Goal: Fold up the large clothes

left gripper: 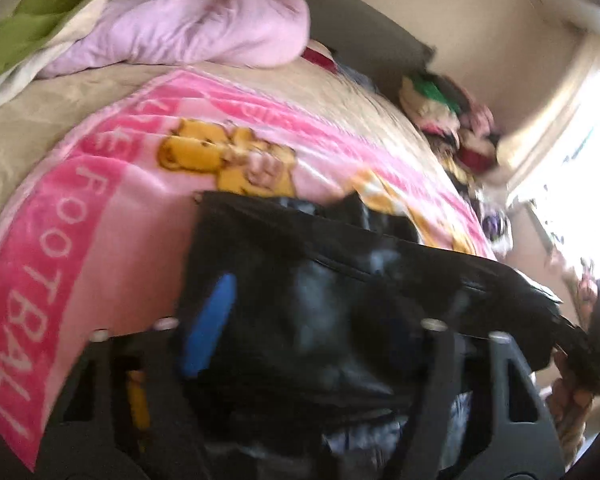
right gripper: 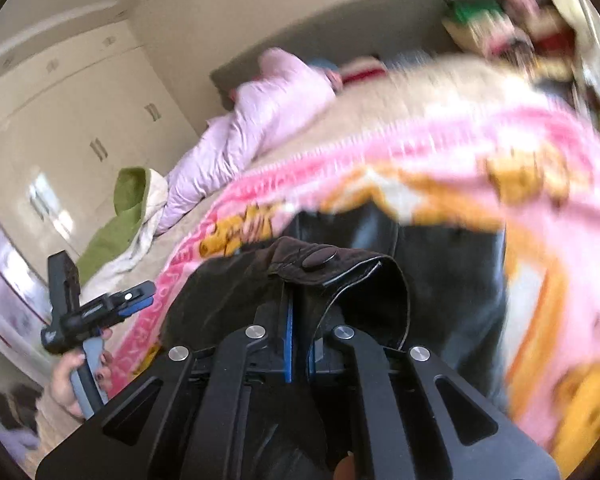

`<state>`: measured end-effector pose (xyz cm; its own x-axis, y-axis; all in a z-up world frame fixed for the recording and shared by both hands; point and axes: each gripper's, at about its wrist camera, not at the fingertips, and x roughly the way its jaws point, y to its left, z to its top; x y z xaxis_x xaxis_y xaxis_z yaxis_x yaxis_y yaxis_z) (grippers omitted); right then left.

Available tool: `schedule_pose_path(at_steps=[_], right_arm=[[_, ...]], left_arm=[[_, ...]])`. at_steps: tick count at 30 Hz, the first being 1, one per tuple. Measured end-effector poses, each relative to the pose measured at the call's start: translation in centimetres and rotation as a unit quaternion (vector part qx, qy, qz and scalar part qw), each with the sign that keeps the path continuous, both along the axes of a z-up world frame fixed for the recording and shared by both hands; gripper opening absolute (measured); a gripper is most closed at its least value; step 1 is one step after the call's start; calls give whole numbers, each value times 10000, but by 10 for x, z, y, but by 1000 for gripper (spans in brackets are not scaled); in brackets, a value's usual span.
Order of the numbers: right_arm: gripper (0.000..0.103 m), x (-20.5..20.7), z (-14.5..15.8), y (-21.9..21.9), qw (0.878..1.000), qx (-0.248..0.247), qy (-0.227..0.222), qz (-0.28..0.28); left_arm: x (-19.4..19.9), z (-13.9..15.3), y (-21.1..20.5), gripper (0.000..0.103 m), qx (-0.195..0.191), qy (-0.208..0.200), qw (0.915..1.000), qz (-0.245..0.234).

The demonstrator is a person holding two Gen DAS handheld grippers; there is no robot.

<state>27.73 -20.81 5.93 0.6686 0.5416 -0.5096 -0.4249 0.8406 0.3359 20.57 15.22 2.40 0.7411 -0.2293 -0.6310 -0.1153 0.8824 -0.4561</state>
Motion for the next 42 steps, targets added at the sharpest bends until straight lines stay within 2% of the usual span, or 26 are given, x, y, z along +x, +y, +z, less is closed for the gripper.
schedule_pose_path(at_steps=[1, 3, 4, 8, 10, 13, 17, 19, 21, 24, 26, 28, 31, 34, 38, 42], right_arm=[[4, 2, 2, 0, 9999, -124, -71, 33], [4, 9, 0, 2, 9992, -388, -96, 23], [4, 10, -3, 1, 9988, -477, -76, 18], [4, 14, -21, 0, 9972, -735, 60, -85], [4, 16, -29, -2, 9965, -807, 139, -191], [4, 20, -39, -2, 9952, -913, 204, -298], [6, 24, -51, 1, 9907, -1208, 363, -508], [18, 27, -56, 0, 9868, -1355, 525, -717], [41, 29, -59, -6, 9823, -1443, 723, -947], [50, 23, -52, -22, 9841, -1057, 717, -1231], [52, 14, -39, -28, 9822, -1023, 380, -1526], [52, 10, -28, -25, 9835, -943, 92, -1539], [44, 15, -23, 1, 9911, -853, -23, -1023], [43, 24, -28, 28, 9918, -1036, -40, -750], [43, 46, -55, 57, 9866, -1459, 238, -688], [41, 61, -89, 62, 9781, -1795, 714, -770]], left_arm=[[4, -2, 5, 41, -154, -34, 9999, 0], [11, -7, 4, 27, -206, -24, 9998, -67], [12, -9, 3, 25, -194, -14, 9997, -115], [21, -23, -10, 24, -193, 122, 9992, -322], [29, -34, -19, 24, -158, 353, 9982, -457], [40, -60, -33, 24, 69, 840, 9946, -605], [40, -75, -43, 24, 371, 887, 9931, -670], [38, -76, -45, 24, 499, 856, 9928, -673], [37, -77, -45, 24, 472, 841, 9931, -674], [37, -77, -40, 24, 303, 845, 9938, -664], [37, -77, -42, 24, 300, 835, 9939, -655], [38, -76, -44, 24, 355, 814, 9939, -650], [37, -77, -44, 24, 343, 817, 9939, -651], [37, -76, -44, 24, 362, 812, 9939, -652], [36, -76, -45, 24, 378, 808, 9938, -664], [36, -75, -45, 24, 381, 807, 9937, -674]])
